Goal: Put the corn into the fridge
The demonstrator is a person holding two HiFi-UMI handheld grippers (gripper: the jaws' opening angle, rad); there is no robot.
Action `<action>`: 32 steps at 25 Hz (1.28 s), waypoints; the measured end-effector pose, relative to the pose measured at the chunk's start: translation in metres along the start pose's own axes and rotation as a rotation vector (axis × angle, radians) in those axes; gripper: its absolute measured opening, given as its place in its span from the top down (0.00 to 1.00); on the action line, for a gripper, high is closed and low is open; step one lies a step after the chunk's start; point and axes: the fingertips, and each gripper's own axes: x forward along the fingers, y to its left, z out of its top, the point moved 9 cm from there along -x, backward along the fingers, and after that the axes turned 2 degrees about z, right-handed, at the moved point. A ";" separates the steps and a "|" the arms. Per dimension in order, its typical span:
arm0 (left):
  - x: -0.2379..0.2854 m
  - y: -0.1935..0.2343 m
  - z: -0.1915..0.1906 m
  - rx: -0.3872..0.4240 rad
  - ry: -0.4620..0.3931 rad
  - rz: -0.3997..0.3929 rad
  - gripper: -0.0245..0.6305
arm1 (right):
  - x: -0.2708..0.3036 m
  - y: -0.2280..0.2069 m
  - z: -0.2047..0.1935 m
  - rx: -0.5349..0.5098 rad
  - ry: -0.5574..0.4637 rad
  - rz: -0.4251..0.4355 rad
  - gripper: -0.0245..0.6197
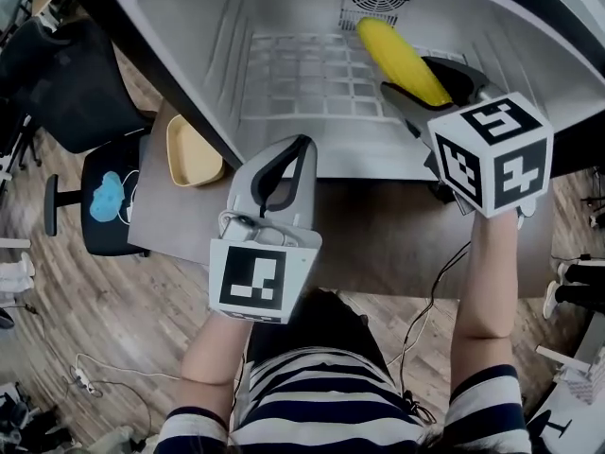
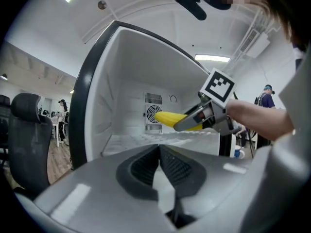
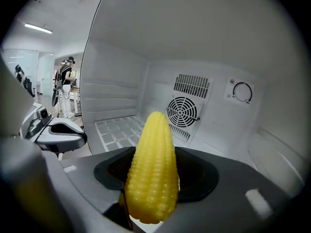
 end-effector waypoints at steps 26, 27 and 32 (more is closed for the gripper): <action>0.006 0.005 -0.028 -0.055 0.053 -0.034 0.96 | 0.038 -0.005 -0.001 -0.037 0.146 0.122 0.56; 0.006 0.005 -0.028 -0.056 0.053 -0.032 0.96 | 0.038 -0.005 -0.002 -0.038 0.144 0.124 0.56; 0.005 0.005 -0.028 -0.066 0.054 -0.030 0.96 | 0.036 -0.006 -0.004 -0.029 0.117 0.126 0.55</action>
